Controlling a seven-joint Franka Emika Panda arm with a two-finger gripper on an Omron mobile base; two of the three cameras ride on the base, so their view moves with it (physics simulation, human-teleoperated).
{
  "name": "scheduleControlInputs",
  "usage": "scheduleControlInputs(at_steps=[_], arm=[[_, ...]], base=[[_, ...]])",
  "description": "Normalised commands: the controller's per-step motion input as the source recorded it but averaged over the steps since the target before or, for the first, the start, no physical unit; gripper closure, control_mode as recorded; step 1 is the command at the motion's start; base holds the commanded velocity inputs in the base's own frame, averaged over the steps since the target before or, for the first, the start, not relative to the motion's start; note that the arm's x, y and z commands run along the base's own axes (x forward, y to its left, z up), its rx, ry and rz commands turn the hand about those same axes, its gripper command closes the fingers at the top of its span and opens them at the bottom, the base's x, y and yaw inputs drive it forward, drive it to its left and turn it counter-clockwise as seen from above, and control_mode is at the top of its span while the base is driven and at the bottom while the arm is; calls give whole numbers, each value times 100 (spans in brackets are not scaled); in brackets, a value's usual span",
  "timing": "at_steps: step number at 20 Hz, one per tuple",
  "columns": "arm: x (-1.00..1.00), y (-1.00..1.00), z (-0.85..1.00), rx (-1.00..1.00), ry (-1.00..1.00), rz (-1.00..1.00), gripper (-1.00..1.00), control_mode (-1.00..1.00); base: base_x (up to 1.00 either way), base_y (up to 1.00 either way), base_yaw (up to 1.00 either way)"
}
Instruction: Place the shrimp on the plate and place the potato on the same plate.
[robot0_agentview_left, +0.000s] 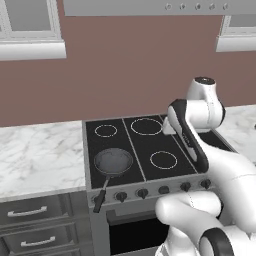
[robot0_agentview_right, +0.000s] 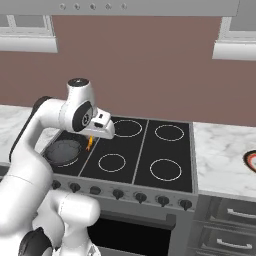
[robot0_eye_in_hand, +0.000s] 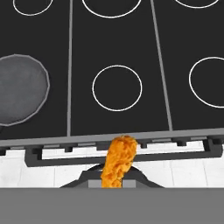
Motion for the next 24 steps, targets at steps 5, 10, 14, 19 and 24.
scheduleControlInputs(at_steps=[5,10,14,19,24], arm=[[0,15,26,-8,0,-3,100,-100],[-3,8,14,-6,0,-2,100,-100],[-8,0,1,-1,0,0,100,-100],[-3,0,0,0,0,0,100,100],[0,0,0,0,0,0,100,100]], base=[[0,0,0],[0,0,0],[0,0,0],[-36,-13,0],[-75,-54,-5]])
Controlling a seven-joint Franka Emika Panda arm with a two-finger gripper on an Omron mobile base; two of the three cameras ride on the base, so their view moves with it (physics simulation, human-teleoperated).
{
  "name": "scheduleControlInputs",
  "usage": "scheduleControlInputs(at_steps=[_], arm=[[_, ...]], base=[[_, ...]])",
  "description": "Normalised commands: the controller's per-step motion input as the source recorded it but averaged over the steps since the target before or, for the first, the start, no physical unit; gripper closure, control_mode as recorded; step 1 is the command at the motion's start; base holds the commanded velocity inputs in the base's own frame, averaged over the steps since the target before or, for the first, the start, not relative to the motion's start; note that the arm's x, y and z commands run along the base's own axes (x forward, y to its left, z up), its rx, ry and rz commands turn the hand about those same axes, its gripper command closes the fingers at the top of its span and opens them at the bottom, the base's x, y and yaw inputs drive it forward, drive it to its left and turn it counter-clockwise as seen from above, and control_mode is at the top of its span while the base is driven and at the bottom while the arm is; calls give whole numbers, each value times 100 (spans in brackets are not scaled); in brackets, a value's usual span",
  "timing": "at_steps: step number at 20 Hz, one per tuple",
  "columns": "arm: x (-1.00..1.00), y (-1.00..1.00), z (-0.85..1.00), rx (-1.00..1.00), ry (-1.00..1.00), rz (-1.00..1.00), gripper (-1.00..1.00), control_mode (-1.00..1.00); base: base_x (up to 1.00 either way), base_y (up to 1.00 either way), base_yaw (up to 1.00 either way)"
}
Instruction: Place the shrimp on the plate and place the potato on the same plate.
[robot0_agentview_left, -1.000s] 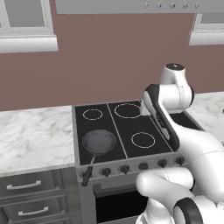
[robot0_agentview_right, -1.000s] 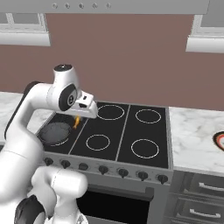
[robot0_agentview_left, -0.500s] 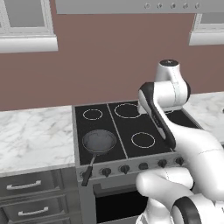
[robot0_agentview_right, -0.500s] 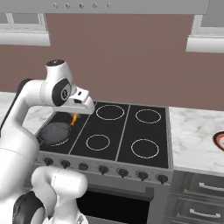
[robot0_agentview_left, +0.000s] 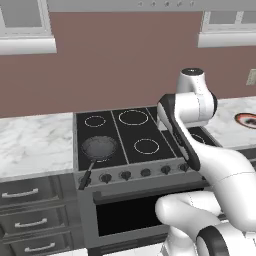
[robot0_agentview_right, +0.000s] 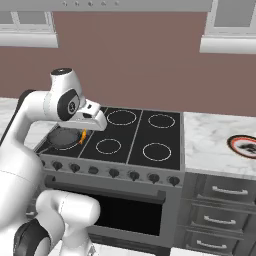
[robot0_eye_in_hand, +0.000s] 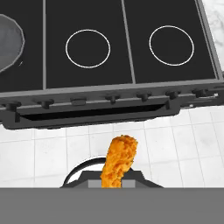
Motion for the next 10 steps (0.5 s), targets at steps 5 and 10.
scheduleControlInputs(at_steps=[5,10], arm=[[0,0,0,0,0,0,100,100],[0,0,0,0,0,0,100,100]], base=[[-36,-82,-7],[-2,-100,0]])
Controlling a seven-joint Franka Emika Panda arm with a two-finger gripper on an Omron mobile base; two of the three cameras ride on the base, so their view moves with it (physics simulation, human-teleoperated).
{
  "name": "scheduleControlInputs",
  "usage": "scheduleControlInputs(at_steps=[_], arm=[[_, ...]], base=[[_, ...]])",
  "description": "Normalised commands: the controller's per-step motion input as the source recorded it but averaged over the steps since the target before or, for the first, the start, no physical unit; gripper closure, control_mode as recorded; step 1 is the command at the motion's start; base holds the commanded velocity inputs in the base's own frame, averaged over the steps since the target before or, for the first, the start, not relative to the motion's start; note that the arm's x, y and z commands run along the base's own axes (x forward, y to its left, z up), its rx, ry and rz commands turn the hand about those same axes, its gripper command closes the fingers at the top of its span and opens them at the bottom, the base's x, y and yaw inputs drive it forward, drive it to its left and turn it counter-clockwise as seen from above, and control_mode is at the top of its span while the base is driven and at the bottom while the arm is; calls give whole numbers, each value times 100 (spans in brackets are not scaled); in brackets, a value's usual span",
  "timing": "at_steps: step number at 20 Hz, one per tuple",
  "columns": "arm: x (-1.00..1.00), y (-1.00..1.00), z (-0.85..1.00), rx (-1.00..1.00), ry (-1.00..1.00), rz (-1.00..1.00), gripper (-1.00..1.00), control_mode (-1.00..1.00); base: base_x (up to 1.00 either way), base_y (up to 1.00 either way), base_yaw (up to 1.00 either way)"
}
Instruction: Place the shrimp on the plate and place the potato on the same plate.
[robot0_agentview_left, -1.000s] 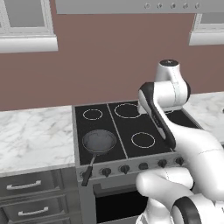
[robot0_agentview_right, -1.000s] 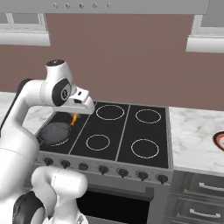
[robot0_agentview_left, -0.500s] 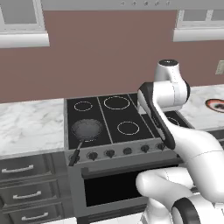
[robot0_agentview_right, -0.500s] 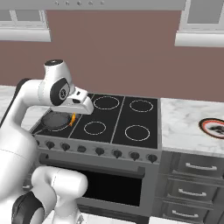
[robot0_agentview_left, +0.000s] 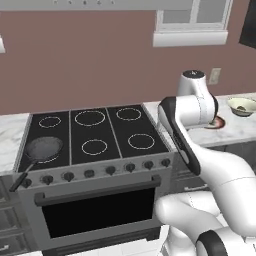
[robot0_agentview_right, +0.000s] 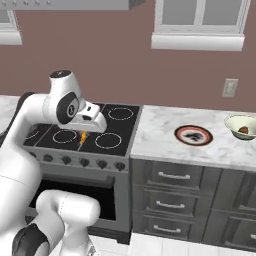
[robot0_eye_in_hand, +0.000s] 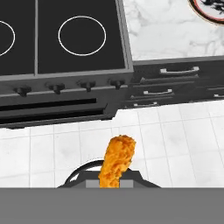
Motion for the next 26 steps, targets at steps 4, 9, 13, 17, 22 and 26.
scheduleControlInputs(at_steps=[4,9,13,17,22,26], arm=[[0,0,0,0,0,0,100,100],[0,0,0,0,0,0,100,100],[0,0,0,0,0,0,100,100],[0,0,0,0,0,0,100,100],[0,0,0,0,0,0,100,100],[0,0,0,0,0,0,100,100]], base=[[0,-94,0],[1,-82,0],[18,-56,0],[37,-42,0],[43,-38,0],[50,-29,0]])
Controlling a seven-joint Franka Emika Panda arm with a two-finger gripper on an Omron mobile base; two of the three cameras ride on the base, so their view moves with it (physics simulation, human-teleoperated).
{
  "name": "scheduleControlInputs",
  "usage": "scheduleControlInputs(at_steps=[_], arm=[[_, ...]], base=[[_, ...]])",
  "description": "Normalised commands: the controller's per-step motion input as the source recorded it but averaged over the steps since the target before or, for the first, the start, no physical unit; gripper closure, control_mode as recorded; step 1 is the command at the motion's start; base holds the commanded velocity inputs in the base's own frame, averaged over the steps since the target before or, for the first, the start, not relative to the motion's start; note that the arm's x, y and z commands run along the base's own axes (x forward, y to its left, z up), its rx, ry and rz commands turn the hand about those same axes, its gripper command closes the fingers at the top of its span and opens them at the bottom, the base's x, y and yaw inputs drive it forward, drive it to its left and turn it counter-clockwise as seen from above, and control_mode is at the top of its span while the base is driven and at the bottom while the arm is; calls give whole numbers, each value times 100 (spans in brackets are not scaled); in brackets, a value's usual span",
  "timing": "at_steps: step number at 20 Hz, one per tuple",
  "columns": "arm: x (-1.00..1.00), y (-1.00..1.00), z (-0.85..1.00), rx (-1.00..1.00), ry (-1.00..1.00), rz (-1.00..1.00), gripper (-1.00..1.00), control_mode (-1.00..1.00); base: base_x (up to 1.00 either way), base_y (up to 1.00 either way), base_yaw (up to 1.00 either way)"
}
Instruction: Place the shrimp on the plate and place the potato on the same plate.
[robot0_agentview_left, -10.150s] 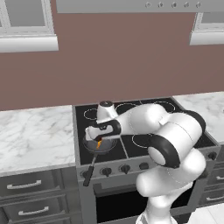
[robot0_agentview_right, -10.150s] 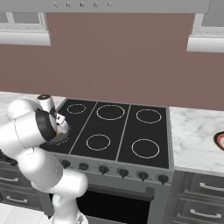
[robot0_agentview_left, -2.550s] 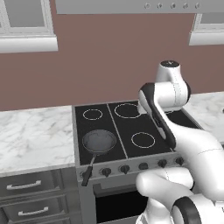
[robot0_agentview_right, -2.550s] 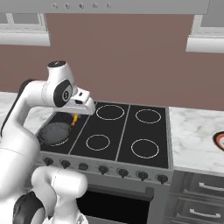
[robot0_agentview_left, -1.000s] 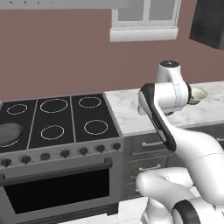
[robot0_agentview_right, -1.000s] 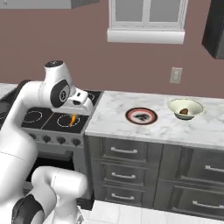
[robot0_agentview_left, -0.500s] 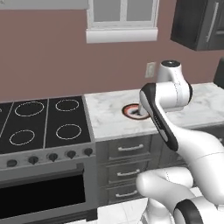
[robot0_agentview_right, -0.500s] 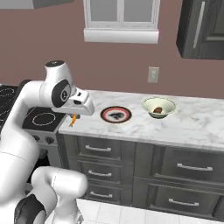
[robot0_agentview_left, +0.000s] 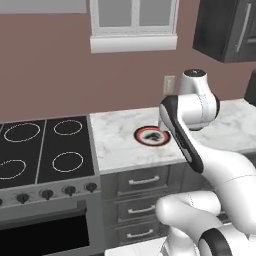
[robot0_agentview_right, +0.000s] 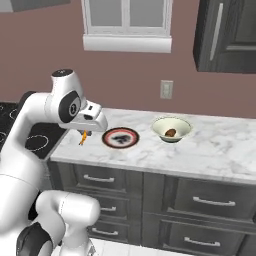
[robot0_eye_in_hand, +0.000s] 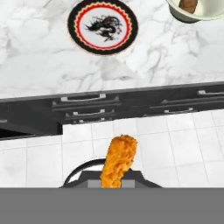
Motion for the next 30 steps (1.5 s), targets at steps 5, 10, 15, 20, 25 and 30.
scheduleControlInputs(at_steps=[5,10,15,20,25,30], arm=[[0,0,0,0,0,0,100,100],[0,0,0,0,0,0,100,100],[0,0,0,0,0,0,100,100],[0,0,0,0,0,0,100,100],[0,0,0,0,0,0,100,100],[0,0,0,0,0,0,100,100]], base=[[55,-4,0],[54,-15,0],[41,-32,0],[18,-41,0],[15,-30,0],[26,-5,0]])
